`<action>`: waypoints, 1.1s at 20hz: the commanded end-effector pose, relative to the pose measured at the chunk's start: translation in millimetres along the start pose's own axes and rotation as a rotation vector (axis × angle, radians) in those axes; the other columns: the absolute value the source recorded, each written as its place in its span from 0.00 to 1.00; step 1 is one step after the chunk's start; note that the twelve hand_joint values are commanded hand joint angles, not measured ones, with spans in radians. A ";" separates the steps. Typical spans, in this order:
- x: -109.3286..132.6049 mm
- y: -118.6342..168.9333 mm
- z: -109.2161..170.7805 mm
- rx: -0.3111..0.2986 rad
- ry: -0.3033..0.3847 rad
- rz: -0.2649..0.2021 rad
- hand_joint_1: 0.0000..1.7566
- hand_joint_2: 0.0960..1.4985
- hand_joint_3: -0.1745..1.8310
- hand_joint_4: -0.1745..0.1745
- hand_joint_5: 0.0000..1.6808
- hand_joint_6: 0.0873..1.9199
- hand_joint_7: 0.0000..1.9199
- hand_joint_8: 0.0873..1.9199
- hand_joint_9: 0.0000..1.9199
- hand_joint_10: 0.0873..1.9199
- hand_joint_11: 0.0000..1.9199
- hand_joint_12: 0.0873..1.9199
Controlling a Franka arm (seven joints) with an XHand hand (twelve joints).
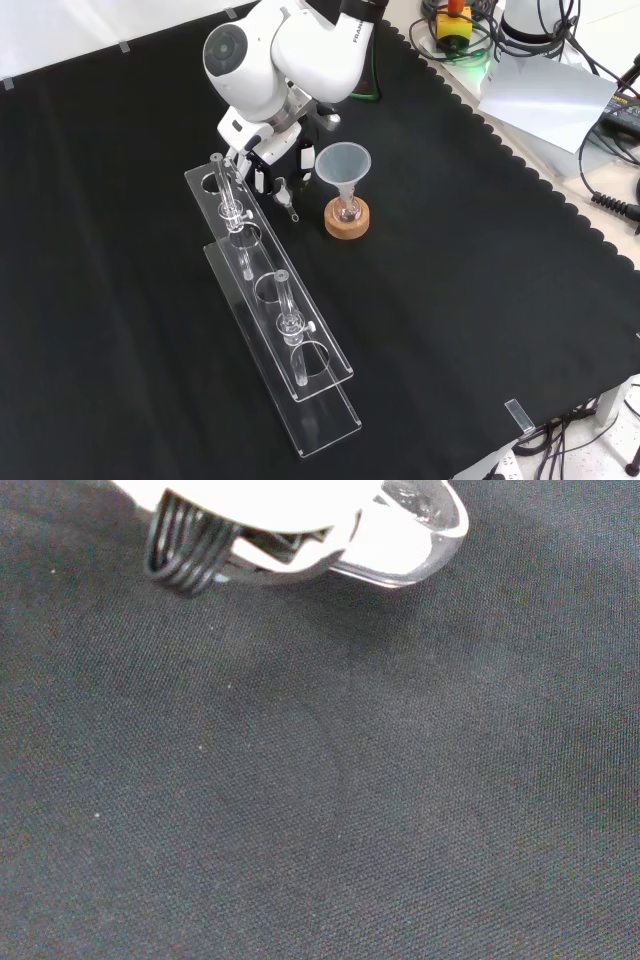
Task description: Pick up the weighing funnel.
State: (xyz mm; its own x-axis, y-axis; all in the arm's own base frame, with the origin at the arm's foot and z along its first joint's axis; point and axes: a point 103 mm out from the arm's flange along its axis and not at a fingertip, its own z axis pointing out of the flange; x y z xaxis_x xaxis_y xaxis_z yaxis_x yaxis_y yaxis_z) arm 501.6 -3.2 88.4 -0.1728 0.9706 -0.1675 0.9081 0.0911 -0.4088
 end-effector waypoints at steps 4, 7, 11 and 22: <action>6.6 -1.1 0.0 -0.012 0.008 0.008 0.60 0.48 0.39 1.00 0.64 0.50 0.28 0.33 0.43 0.23 0.25 0.66; 4.7 -3.1 -2.4 -0.020 0.028 0.004 0.59 0.60 0.25 1.00 0.60 0.49 0.25 0.35 0.41 0.25 0.24 0.66; 1.1 -6.5 -4.3 -0.020 0.027 0.013 0.55 0.62 0.19 0.85 0.59 0.46 0.23 0.36 0.40 0.26 0.23 0.66; -5.4 -13.4 -4.2 -0.031 0.056 0.007 0.48 0.43 0.40 0.48 0.53 0.39 0.22 0.35 0.39 0.26 0.22 0.66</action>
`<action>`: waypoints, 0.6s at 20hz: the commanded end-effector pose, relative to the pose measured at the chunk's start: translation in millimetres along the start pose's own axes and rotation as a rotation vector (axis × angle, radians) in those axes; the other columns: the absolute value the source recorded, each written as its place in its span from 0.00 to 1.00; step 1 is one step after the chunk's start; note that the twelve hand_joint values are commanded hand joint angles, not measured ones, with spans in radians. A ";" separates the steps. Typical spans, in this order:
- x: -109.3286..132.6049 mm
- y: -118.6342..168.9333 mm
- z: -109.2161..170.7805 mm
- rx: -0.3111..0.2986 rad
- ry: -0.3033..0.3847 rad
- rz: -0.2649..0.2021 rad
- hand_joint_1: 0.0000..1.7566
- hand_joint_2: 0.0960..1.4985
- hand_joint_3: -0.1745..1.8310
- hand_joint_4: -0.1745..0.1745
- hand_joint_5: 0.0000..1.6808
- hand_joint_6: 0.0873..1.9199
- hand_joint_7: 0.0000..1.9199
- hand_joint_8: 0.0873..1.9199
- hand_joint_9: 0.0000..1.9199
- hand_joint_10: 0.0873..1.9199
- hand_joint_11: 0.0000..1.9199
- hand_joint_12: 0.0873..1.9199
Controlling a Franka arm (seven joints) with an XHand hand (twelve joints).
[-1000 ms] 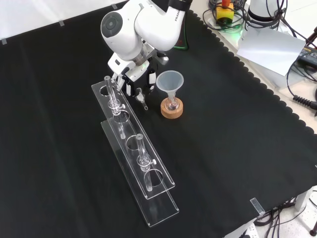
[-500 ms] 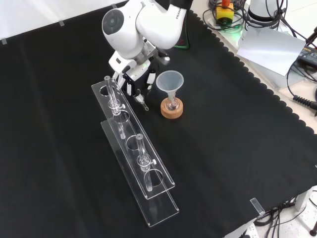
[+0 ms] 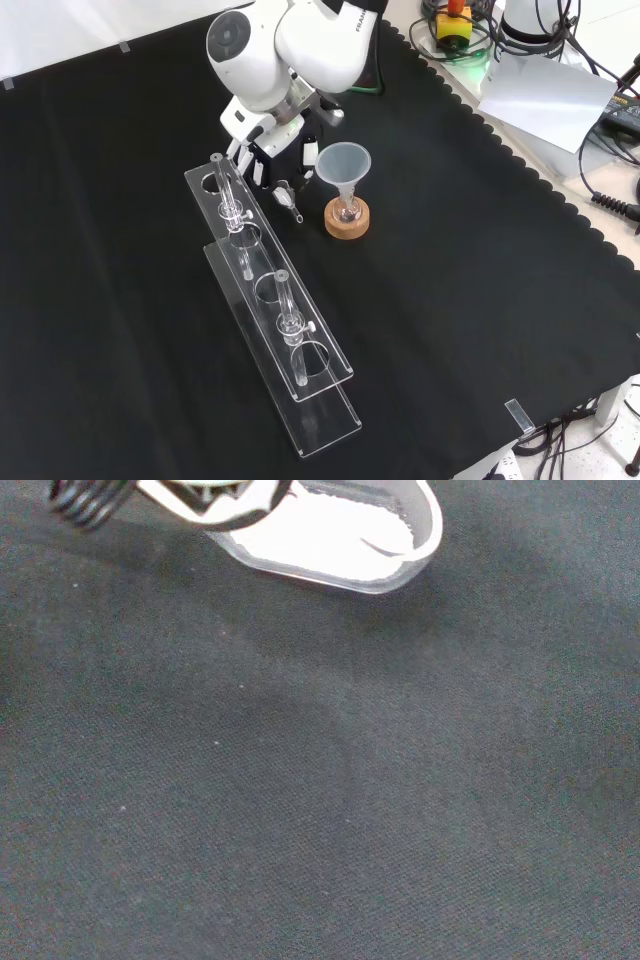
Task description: Pick up the weighing funnel.
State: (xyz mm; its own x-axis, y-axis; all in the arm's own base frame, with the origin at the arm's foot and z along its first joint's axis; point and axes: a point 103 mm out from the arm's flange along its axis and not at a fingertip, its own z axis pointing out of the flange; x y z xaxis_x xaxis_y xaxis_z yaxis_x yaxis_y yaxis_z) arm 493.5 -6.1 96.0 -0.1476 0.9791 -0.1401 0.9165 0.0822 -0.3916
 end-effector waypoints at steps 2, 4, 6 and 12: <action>-3.8 -5.2 -3.4 -0.013 0.034 -0.017 0.48 0.42 0.41 0.43 0.48 0.40 0.21 0.36 0.38 0.27 0.22 0.67; -5.5 -7.0 -4.2 -0.002 0.041 -0.028 0.47 0.41 0.41 0.38 0.41 0.39 0.20 0.36 0.37 0.27 0.21 0.67; -7.6 -8.0 -3.0 0.013 0.044 -0.034 0.46 0.40 0.41 0.35 0.33 0.36 0.18 0.36 0.36 0.27 0.20 0.67; -9.9 -9.4 6.5 0.027 0.051 -0.046 0.45 0.39 0.39 0.33 0.25 0.25 0.15 0.36 0.33 0.30 0.18 0.69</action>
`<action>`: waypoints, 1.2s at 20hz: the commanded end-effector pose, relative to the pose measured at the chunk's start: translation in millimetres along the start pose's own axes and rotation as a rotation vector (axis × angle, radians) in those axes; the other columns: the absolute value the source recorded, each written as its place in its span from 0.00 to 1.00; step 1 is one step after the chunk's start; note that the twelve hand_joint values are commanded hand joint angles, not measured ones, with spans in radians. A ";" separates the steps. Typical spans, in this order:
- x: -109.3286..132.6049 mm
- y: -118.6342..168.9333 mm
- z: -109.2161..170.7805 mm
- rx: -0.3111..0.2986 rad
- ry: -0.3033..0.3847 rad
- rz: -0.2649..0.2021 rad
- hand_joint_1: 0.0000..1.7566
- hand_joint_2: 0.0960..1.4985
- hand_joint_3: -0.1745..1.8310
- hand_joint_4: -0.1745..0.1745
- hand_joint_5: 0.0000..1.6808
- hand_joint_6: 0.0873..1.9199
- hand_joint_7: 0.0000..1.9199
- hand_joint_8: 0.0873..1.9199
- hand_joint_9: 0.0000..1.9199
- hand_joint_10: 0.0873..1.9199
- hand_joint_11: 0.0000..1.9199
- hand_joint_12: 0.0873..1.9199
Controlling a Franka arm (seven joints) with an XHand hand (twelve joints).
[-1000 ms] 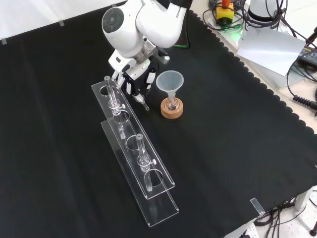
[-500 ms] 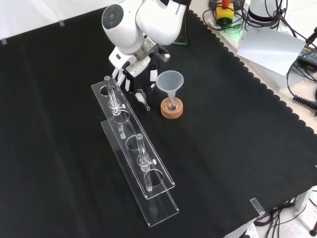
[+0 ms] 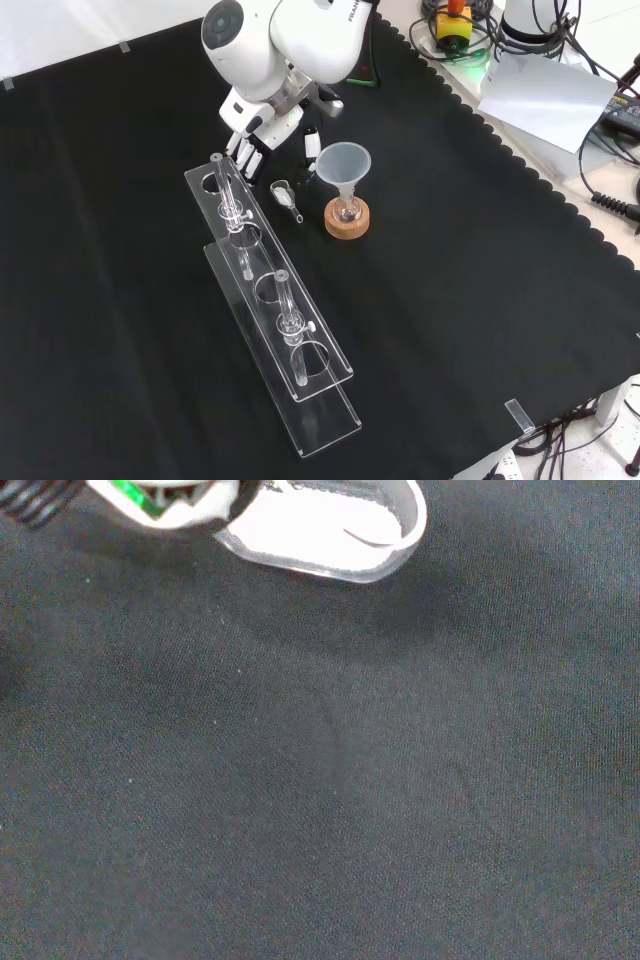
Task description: Pick up the weighing funnel.
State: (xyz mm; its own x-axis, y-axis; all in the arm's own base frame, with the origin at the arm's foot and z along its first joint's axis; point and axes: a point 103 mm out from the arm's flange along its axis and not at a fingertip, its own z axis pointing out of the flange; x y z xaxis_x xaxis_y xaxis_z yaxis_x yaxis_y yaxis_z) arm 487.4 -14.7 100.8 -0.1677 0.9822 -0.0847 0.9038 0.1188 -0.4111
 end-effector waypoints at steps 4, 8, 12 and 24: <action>-0.2 1.6 13.3 0.017 -0.011 0.000 0.46 0.38 0.38 0.33 0.25 0.22 0.15 0.36 0.32 0.30 0.17 0.69; 2.3 5.9 16.7 0.021 -0.012 -0.004 0.46 0.38 0.38 0.33 0.26 0.22 0.15 0.36 0.32 0.30 0.17 0.69; 2.8 10.1 18.3 0.023 -0.019 -0.007 0.47 0.38 0.38 0.34 0.27 0.21 0.15 0.36 0.32 0.30 0.17 0.69; -1.9 13.8 25.5 0.046 -0.029 -0.003 0.49 0.38 0.38 0.38 0.32 0.23 0.15 0.36 0.32 0.30 0.17 0.69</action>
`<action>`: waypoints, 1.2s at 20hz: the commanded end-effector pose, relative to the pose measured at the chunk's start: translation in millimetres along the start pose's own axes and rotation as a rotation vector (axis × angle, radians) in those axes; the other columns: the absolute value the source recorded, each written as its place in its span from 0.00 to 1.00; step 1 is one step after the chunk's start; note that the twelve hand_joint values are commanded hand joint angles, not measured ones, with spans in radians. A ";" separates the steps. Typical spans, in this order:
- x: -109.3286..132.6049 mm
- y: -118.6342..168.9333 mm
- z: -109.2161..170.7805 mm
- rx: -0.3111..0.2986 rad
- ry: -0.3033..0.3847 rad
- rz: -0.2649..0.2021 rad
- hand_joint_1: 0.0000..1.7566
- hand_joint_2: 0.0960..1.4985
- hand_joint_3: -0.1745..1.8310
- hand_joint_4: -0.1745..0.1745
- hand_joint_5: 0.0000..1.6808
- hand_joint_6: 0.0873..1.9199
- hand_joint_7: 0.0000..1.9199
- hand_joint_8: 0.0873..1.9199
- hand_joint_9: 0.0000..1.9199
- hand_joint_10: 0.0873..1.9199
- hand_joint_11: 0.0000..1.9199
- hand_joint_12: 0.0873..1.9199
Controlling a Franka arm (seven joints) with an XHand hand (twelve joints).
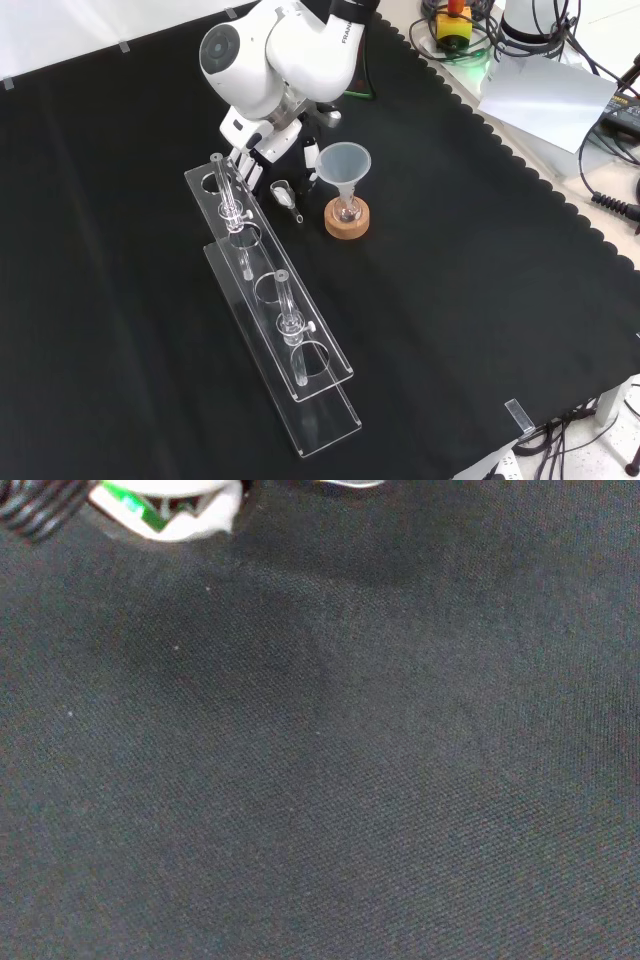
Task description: Pick up the weighing funnel.
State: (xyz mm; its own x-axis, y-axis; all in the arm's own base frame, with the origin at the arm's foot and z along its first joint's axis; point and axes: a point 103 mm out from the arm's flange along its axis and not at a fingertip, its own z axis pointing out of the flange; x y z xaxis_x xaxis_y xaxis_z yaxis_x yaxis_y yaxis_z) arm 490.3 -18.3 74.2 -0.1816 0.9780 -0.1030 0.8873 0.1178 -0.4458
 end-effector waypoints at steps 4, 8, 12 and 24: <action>-1.8 0.7 3.8 0.013 -0.006 0.000 0.50 0.38 0.38 0.41 0.38 0.26 0.16 0.36 0.33 0.30 0.18 0.69; -3.2 0.7 6.1 0.012 -0.005 -0.003 0.51 0.38 0.37 0.43 0.39 0.29 0.16 0.35 0.33 0.29 0.18 0.68; -3.4 1.4 6.3 0.002 -0.007 -0.002 0.51 0.39 0.38 0.44 0.41 0.30 0.17 0.35 0.34 0.29 0.18 0.68; 0.4 7.1 6.3 0.021 -0.025 0.002 0.51 0.40 0.38 0.52 0.48 0.33 0.18 0.35 0.35 0.28 0.19 0.68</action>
State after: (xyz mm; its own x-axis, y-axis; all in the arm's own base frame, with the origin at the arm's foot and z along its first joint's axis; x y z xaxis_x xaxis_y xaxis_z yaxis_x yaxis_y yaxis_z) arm 492.8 -21.1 67.5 -0.1869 0.9759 -0.1130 0.8822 0.1161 -0.4563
